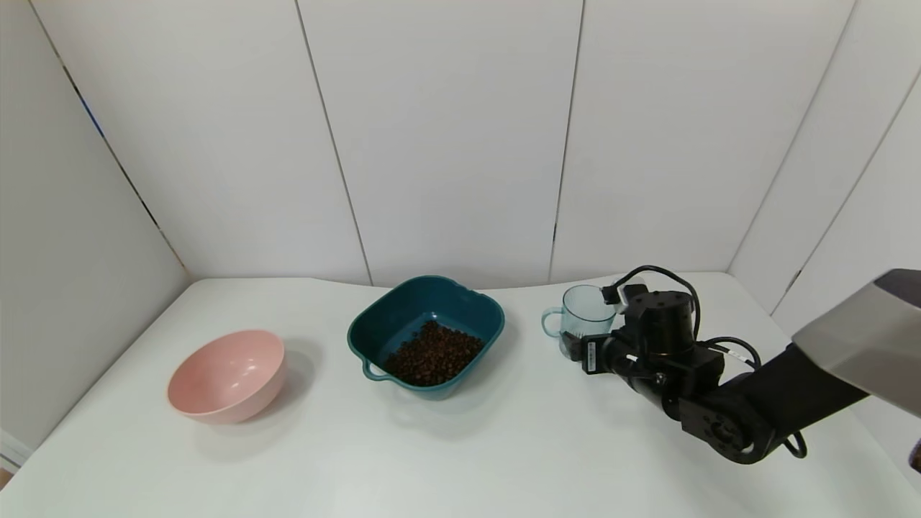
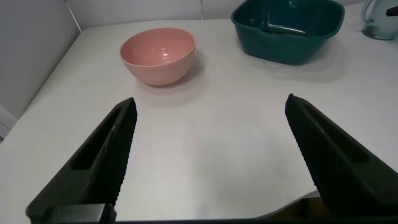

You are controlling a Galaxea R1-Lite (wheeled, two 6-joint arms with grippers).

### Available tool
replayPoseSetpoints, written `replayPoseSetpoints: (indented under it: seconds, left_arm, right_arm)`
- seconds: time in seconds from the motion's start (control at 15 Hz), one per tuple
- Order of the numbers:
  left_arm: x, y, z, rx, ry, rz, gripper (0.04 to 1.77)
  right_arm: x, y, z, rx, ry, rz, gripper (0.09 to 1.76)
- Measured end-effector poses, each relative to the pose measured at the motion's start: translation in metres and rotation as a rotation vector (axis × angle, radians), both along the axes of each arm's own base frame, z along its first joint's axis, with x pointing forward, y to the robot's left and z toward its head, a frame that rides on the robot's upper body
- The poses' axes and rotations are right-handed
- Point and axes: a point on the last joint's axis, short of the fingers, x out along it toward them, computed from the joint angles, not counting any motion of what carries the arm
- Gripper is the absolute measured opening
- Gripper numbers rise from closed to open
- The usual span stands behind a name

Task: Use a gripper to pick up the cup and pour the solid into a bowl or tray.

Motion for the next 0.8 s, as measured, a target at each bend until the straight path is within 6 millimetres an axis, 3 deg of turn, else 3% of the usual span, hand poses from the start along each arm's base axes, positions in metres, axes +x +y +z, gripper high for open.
replayPoseSetpoints:
  seconds: [0.4,0.8]
  left_arm:
    - [0.000,0.000,0.000,0.000,0.000,0.000,1.72]
    - [0.000,0.000,0.000,0.000,0.000,0.000,1.72]
  right_arm:
    - [-0.047,-0.025,0.055,0.002,0.073,0.061,1.70]
    - [-0.126,-0.063,0.117,0.015,0.091,0.103,1.70]
